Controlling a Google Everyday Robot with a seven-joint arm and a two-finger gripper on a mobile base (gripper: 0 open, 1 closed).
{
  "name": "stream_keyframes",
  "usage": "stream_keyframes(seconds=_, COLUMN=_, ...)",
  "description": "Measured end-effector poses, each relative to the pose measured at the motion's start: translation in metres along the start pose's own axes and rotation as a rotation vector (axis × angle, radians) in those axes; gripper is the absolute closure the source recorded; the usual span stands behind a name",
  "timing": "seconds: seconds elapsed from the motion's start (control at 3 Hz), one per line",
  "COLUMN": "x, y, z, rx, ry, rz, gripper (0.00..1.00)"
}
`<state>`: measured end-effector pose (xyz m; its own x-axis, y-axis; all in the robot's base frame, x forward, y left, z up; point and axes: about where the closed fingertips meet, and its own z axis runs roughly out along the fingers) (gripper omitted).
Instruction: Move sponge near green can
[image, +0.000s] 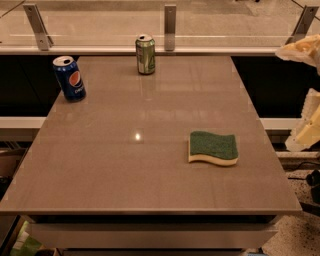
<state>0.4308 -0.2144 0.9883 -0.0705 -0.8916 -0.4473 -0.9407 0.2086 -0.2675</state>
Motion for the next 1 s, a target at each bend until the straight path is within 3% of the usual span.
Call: stream_keyframes(seconds=1.0, x=0.019, y=0.000, z=0.044, rx=-0.055, ry=-0.274, rz=0.000, gripper=0.00)
